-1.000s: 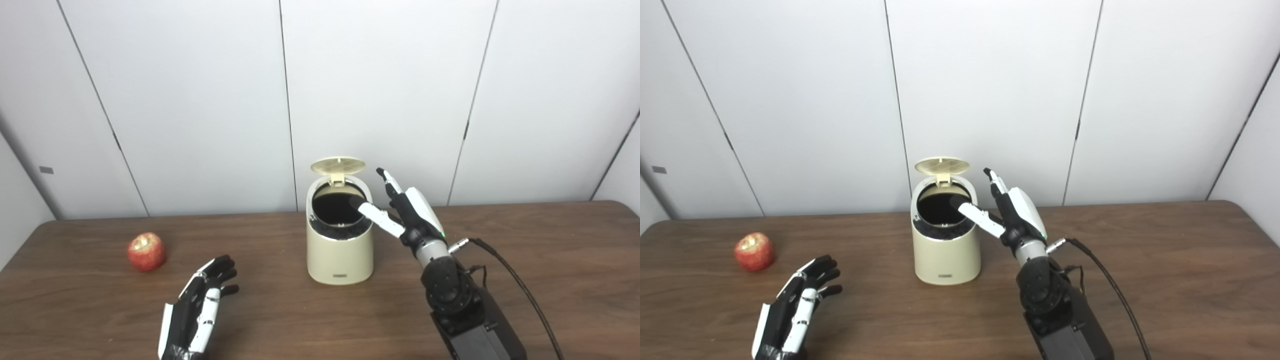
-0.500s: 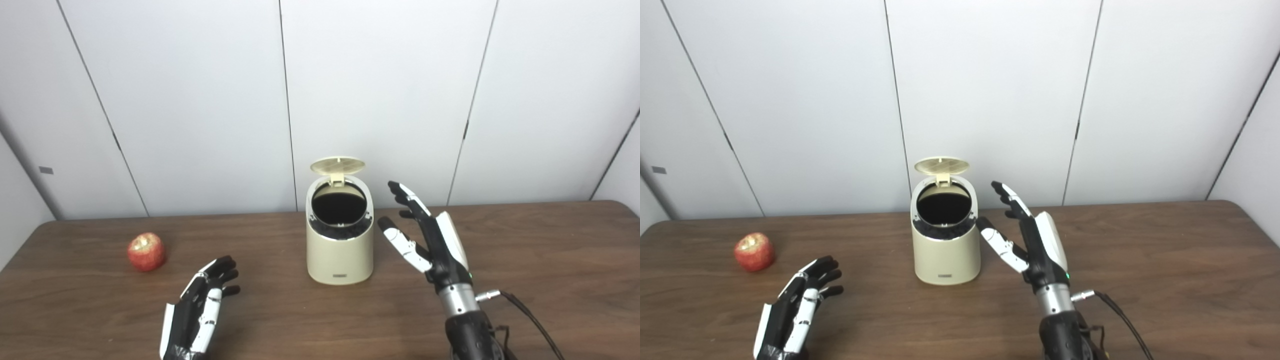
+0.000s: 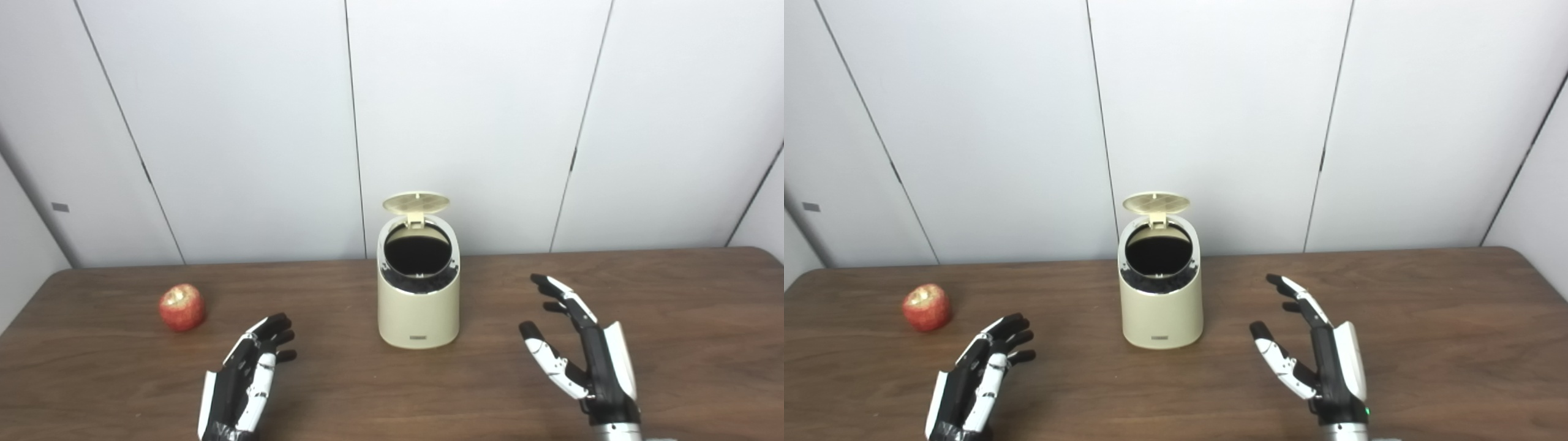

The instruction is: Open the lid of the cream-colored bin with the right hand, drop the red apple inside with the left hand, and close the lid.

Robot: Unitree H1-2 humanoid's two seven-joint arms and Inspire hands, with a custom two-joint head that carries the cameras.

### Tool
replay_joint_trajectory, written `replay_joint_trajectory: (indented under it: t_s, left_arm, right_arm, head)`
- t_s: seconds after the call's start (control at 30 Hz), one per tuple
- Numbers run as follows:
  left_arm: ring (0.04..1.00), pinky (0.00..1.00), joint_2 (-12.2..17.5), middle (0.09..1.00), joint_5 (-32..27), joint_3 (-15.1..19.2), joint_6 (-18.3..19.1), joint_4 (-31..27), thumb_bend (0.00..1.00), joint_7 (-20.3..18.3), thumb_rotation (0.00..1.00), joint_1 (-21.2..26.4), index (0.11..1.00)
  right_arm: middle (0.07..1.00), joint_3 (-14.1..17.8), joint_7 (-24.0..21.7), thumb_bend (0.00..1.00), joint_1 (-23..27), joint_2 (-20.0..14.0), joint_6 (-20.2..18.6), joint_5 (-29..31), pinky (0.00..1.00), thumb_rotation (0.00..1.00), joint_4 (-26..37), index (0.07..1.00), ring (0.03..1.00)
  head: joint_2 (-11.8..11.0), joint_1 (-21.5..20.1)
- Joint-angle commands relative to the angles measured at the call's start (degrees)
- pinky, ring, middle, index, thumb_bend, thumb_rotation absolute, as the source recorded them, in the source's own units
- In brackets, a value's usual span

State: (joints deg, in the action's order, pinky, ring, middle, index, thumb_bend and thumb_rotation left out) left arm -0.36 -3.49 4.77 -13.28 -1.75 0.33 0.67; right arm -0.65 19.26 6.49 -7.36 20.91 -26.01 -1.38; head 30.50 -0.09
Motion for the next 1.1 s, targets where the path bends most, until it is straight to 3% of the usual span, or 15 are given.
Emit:
replay_joint_trajectory:
  t_s: [0.0, 0.07, 0.17, 0.37, 0.47, 0.53, 0.57, 0.7, 0.87, 1.0, 1.07]
  left_arm:
    - [0.771, 0.68, 0.23, 0.783, -0.35, 0.21, -1.09, -0.97, 0.21, 0.27, 0.58, 0.29, 0.778]
    - [0.772, 0.68, 0.37, 0.784, -0.39, 0.28, -1.48, -0.77, 0.20, 0.14, 0.60, 0.36, 0.781]
    - [0.771, 0.68, 0.55, 0.783, -0.43, 0.35, -1.86, -0.55, 0.22, -0.02, 0.61, 0.49, 0.775]
    - [0.776, 0.68, 0.69, 0.789, -0.09, 0.24, -2.17, -0.49, 0.21, 0.00, 0.61, 0.22, 0.780]
    - [0.772, 0.68, 0.66, 0.784, 0.31, 0.14, -2.41, -0.66, 0.28, 0.09, 0.59, 0.10, 0.775]
    - [0.750, 0.66, 0.24, 0.770, 4.50, 0.19, -2.88, -2.08, 0.37, 2.04, 0.52, 0.21, 0.767]
    - [0.724, 0.63, -0.04, 0.748, 7.10, 0.13, -2.88, -3.16, 0.49, 3.17, 0.46, 0.19, 0.754]
    - [0.706, 0.61, -0.79, 0.734, 15.33, -0.66, -4.76, -6.26, 0.70, 6.44, 0.43, 0.19, 0.756]
    - [0.738, 0.64, -1.96, 0.760, 22.81, -0.20, -6.01, -10.20, 0.77, 10.58, 0.35, 0.01, 0.780]
    - [0.825, 0.75, -2.68, 0.829, 42.07, 2.79, -3.45, -13.23, 0.80, 20.94, 0.28, 1.31, 0.805]
    - [0.869, 0.80, -2.65, 0.870, 48.47, 3.63, -0.70, -14.21, 0.80, 23.56, 0.27, 1.96, 0.832]
  right_arm:
    - [0.797, 0.48, 1.73, 0.23, -0.77, -0.55, 4.60, 0.29, 0.72, 0.56, -0.46, 0.788, 0.799]
    - [0.794, 0.72, 2.00, 0.24, -2.00, -0.35, 5.06, 0.00, 0.73, 0.55, -0.69, 0.787, 0.798]
    - [0.796, 1.01, 1.74, 0.24, -3.35, 0.49, 3.64, 0.14, 0.72, 0.61, 0.17, 0.785, 0.795]
    - [0.797, 1.59, 2.03, 0.23, -3.09, 0.76, 4.63, 0.96, 0.71, 0.62, -1.77, 0.782, 0.793]
    - [0.801, 1.74, 1.67, 0.22, -3.43, 0.80, 3.94, 1.20, 0.72, 0.62, -1.82, 0.788, 0.799]
    - [0.804, 1.97, 1.29, 0.22, -3.58, 0.76, 3.34, 1.86, 0.72, 0.61, -1.92, 0.791, 0.801]
    - [0.806, 2.13, 1.06, 0.22, -3.62, 0.65, 3.26, 2.37, 0.73, 0.60, -2.03, 0.792, 0.803]
    - [0.813, 2.74, -0.18, 0.22, -3.60, -0.77, 4.56, 5.04, 0.73, 0.56, -3.20, 0.792, 0.809]
    - [0.823, 3.65, -1.17, 0.20, -3.61, -2.90, 5.22, 6.59, 0.75, 0.49, -4.48, 0.803, 0.819]
    - [0.822, 4.32, -1.96, 0.19, -3.36, -3.85, 4.82, 7.76, 0.76, 0.45, -4.65, 0.802, 0.820]
    - [0.823, 4.64, -2.46, 0.19, -3.14, -4.35, 4.83, 8.61, 0.75, 0.48, -4.87, 0.803, 0.819]
  head:
    - [0.08, 0.11]
    - [0.09, 0.05]
    - [0.14, -0.46]
    - [-0.20, 0.40]
    - [-0.79, 1.44]
    - [-1.01, 2.84]
    - [-1.16, 4.17]
    - [-1.75, 8.95]
    - [-2.31, 13.43]
    - [-2.78, 17.20]
    - [-2.90, 19.15]
